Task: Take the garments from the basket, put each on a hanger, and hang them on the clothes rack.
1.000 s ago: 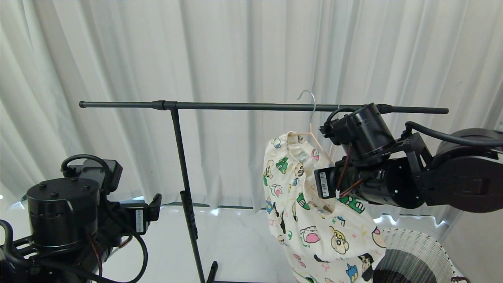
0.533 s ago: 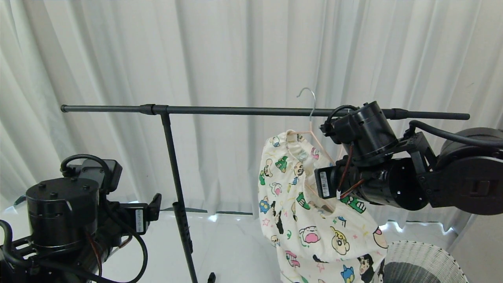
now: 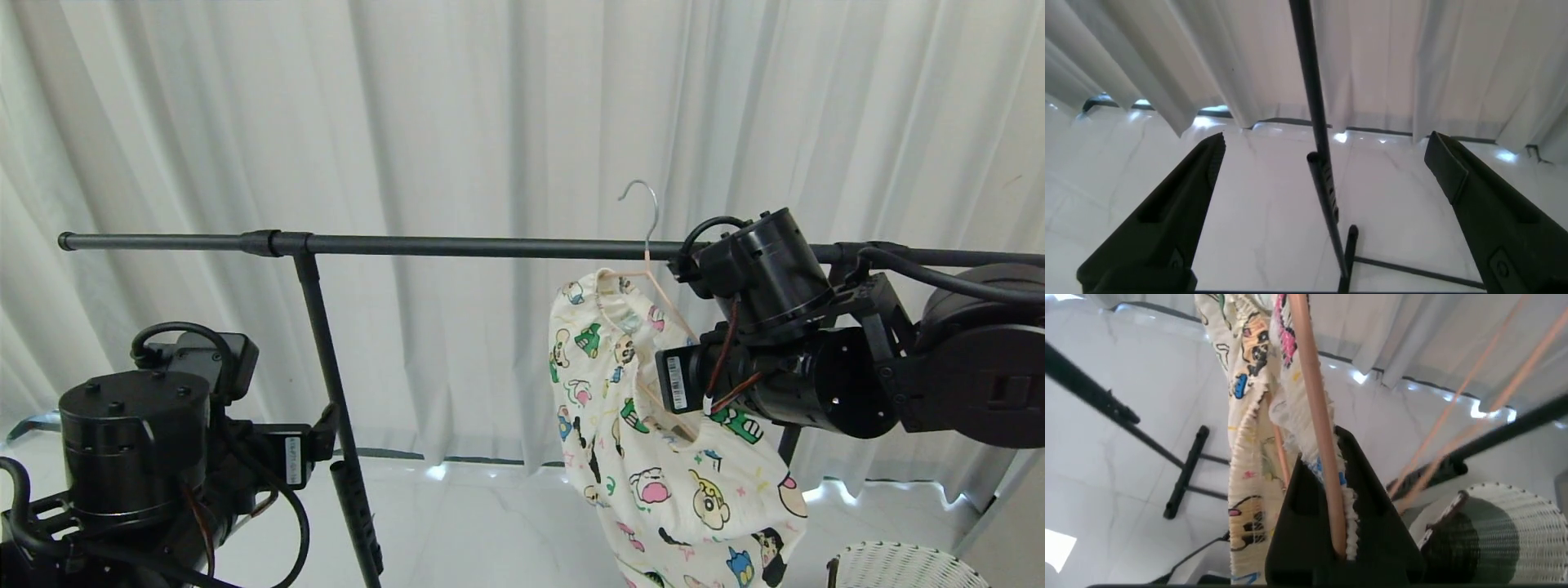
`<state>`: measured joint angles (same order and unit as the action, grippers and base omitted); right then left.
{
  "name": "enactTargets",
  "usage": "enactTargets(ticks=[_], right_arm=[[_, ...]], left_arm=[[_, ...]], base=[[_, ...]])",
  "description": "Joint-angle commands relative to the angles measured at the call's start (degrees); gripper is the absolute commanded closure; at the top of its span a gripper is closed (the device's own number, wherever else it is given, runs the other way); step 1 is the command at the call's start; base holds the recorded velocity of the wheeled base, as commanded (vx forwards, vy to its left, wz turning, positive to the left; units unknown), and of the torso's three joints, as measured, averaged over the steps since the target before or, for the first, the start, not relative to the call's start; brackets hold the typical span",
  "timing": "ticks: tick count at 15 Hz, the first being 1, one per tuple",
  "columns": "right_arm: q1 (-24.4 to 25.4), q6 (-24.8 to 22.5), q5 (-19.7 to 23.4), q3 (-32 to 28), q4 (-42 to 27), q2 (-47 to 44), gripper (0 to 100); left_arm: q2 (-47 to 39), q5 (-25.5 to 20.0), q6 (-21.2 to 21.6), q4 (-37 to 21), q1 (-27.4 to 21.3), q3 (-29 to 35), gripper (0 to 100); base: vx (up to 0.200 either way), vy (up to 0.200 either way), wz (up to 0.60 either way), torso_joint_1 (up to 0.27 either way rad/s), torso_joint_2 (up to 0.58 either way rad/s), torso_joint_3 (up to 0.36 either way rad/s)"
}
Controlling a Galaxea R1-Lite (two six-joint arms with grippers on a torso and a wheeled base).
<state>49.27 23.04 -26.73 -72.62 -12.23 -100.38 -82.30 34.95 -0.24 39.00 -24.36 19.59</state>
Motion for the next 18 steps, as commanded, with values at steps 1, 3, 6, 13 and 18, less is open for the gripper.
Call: enactTargets(ticks=[1,3,6,13,18], right_arm=[[0.0,0.0,0.0,0.0,0.0,0.1,100],[0.0,0.0,0.0,0.0,0.0,0.1,100],[0.0,0.0,0.0,0.2,0.0,-0.2,100],[-1.7,-0.1,0.0,0.1,-0.8,-3.3,100],[-2.3,-0.1,0.0,0.5,-0.9,-5.5,100]], left_arm=[[0.0,0.0,0.0,0.0,-0.1,0.0,0],[-0.1,0.0,0.0,0.0,-0.1,-0.1,0],[-0.1,0.0,0.0,0.0,-0.8,-0.2,0],[-0.4,0.0,-0.1,0.0,-1.3,-0.1,0],[-0.1,0.0,-0.1,0.1,-1.3,-0.2,0]], base=[[0.200,0.000,0.00,0.007,-0.01,0.002],[0.100,0.000,0.00,0.001,0.00,0.001],[0.000,0.000,0.00,0.000,0.00,0.000],[0.000,0.000,0.00,0.000,0.00,0.000],[0.000,0.000,0.00,0.000,0.00,0.000]])
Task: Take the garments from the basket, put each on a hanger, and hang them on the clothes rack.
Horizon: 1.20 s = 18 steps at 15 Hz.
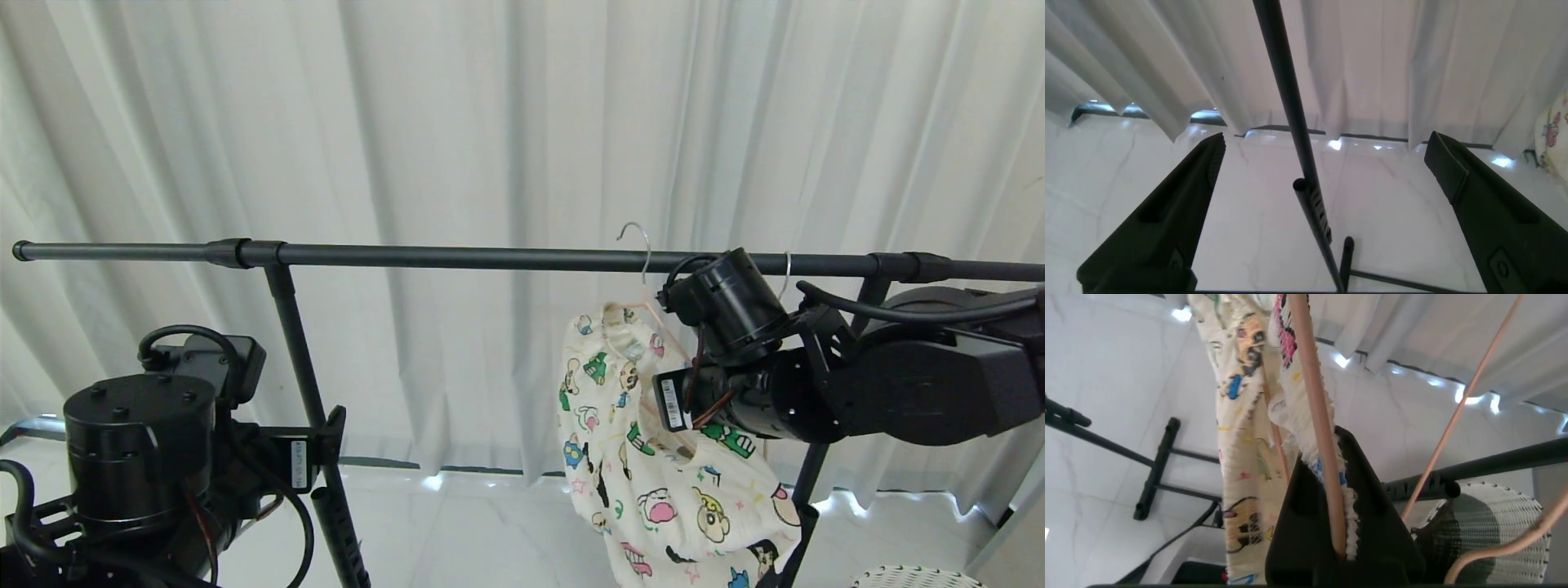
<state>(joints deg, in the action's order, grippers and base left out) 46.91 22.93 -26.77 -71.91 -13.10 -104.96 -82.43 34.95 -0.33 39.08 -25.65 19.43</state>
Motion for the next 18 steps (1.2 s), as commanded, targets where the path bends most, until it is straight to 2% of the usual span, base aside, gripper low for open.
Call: enactTargets(ticks=[1,18], right_arm=[[0.0,-0.1,0.0,-0.2,0.0,-1.1,100],[0.0,0.1,0.0,-0.2,-1.5,-1.6,100]], left_arm=[[0.1,0.0,0.0,0.0,-0.2,0.0,0],[0.3,0.1,-0.1,0.0,-0.8,-0.1,0]], base=[[0.000,0.000,0.00,0.000,0.00,0.000],[0.000,0.000,0.00,0.000,0.00,0.000]])
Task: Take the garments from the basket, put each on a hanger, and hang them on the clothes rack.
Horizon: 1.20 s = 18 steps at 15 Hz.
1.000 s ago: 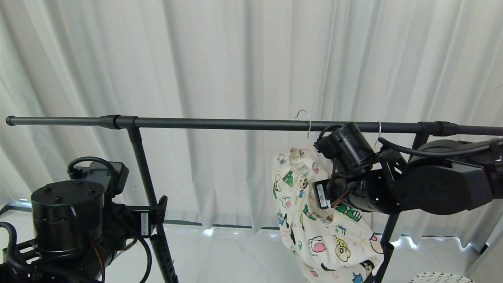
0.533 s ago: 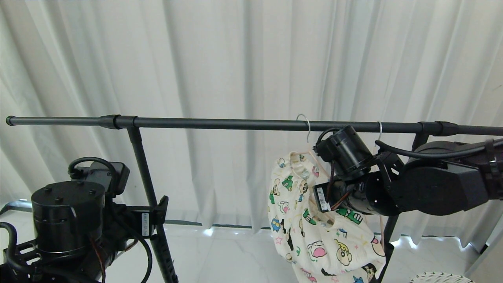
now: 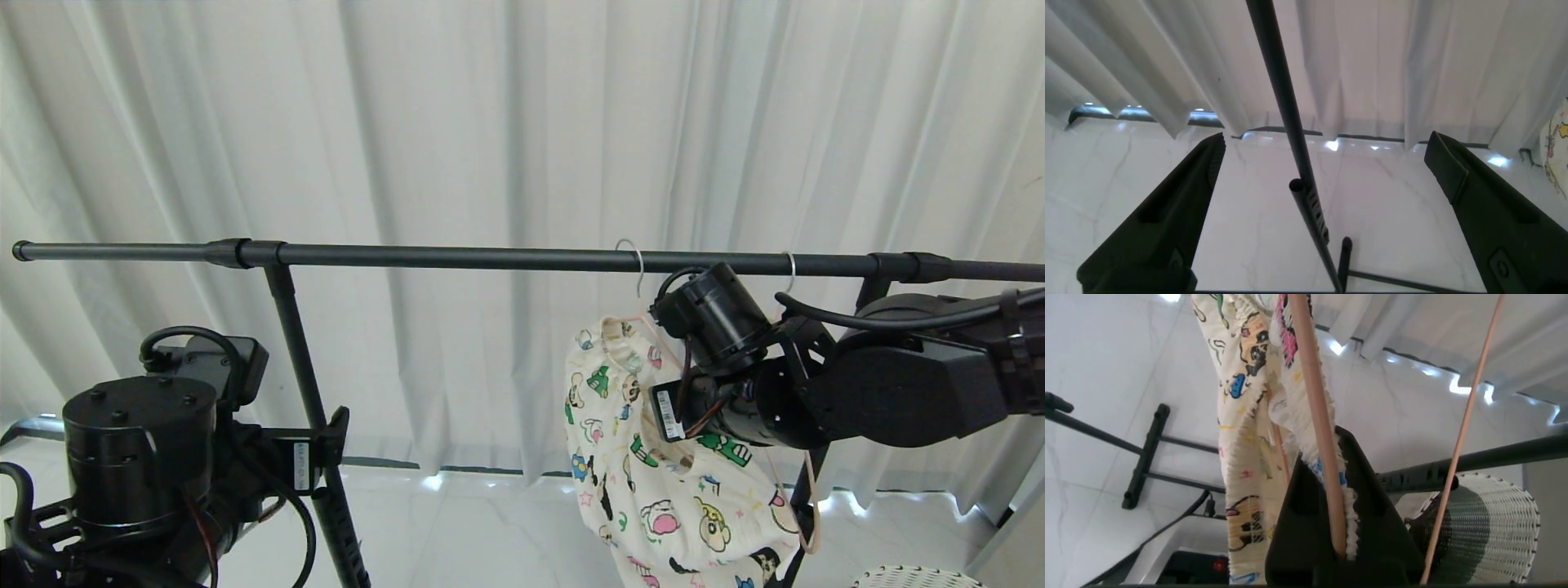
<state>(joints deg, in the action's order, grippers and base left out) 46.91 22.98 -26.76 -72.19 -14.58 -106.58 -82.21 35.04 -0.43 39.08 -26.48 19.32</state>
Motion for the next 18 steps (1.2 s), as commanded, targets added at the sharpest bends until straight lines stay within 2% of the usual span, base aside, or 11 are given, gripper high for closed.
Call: enactTargets(ticks=[1,5,8,10,12,15,18], right_arm=[[0.0,0.1,0.0,0.0,0.0,0.1,0],[0.3,0.2,-0.8,-2.1,-0.6,3.3,0],[-0.2,0.6,-0.8,-6.3,-14.4,11.8,0],[-3.2,0.7,-0.8,-6.6,-24.5,17.8,0],[-7.4,0.3,-0.8,-6.3,-31.1,22.2,0],[-11.8,-3.6,-0.8,-5.0,-33.8,25.2,0],[-13.1,-5.2,-1.0,-3.1,-33.1,25.6,0]], left_arm=[[0.0,0.0,0.0,0.0,0.0,0.0,0],[0.0,0.0,0.0,0.0,0.0,0.0,0],[-0.1,0.6,-0.1,0.0,0.0,-0.5,0],[-0.1,1.7,-0.4,0.0,0.0,-1.2,0],[0.0,1.7,-0.4,0.0,0.0,-1.7,0],[0.0,1.7,-0.4,0.0,0.1,-1.6,0],[0.3,1.9,-0.3,0.0,0.3,-1.6,0]], base=[[0.000,0.000,0.00,0.000,0.00,0.000],[0.000,0.000,0.00,0.000,0.00,0.000],[0.000,0.000,0.00,0.000,0.00,0.000],[0.000,0.000,0.00,0.000,0.00,0.000],[-0.100,0.000,0.00,0.004,0.00,0.001],[-0.200,0.000,0.00,0.010,0.00,0.004],[-0.200,0.000,0.00,-0.011,0.00,0.005]])
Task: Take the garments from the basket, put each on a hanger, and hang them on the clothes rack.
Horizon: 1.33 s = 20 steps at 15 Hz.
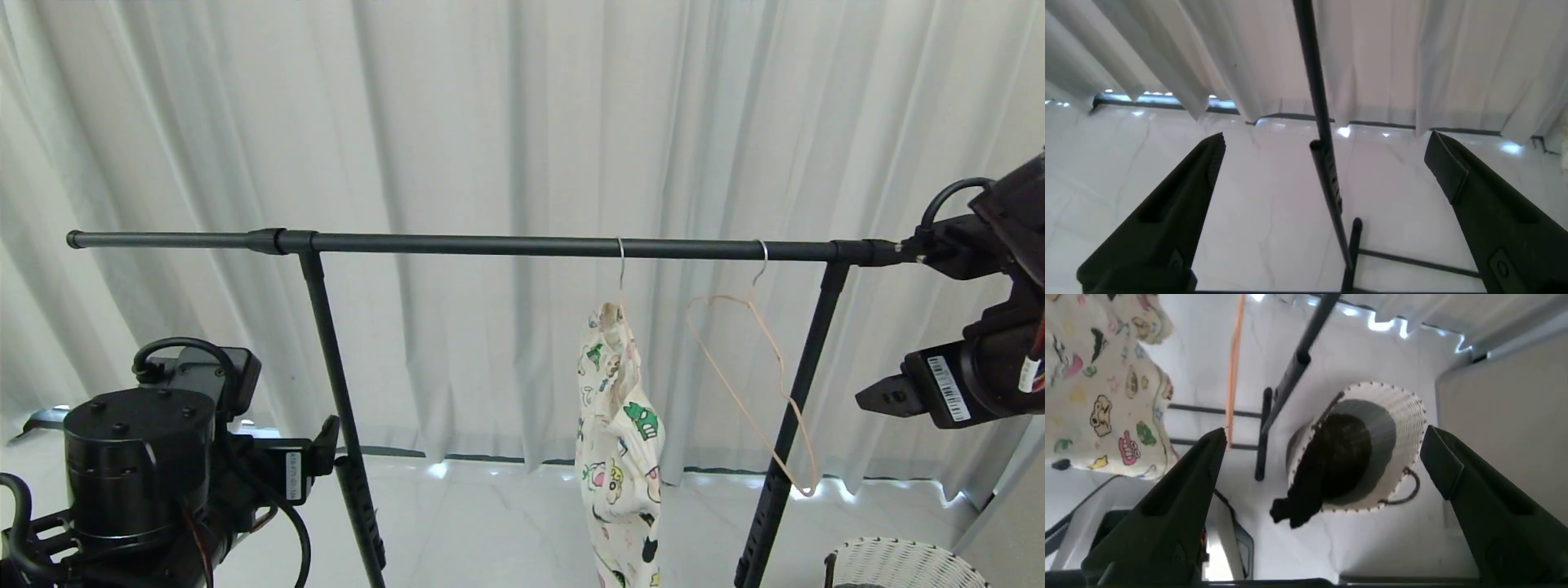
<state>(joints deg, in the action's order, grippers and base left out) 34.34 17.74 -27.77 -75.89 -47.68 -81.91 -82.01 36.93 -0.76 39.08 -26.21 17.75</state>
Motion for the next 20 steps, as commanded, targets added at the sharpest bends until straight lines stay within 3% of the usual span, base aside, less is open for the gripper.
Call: enactTargets(ticks=[1,8,10,14,20], right_arm=[[-0.9,-0.1,0.0,1.8,1.6,1.1,0],[-2.8,-4.0,-0.2,12.1,11.7,5.5,0],[-2.8,-4.6,-1.0,15.4,17.6,5.8,0],[-2.7,-6.9,-2.6,18.6,20.3,6.9,0],[-2.8,-8.2,-2.8,21.3,23.9,7.7,0]], left_arm=[[0.1,0.3,0.0,0.0,0.0,-0.1,0],[0.0,0.3,0.0,0.0,-0.1,0.0,0],[0.0,0.3,0.0,0.0,0.0,0.0,0],[-0.3,0.3,0.0,0.0,-0.1,0.0,0],[-0.5,0.3,0.0,0.0,-0.1,-0.1,0]], base=[[-0.200,0.000,0.00,0.002,-0.01,0.007],[-0.200,0.000,0.00,0.004,0.00,0.002],[0.000,0.000,0.00,0.000,0.00,0.000],[0.000,0.000,0.00,-0.024,0.06,0.032],[0.000,0.000,0.00,-0.209,0.47,0.260]])
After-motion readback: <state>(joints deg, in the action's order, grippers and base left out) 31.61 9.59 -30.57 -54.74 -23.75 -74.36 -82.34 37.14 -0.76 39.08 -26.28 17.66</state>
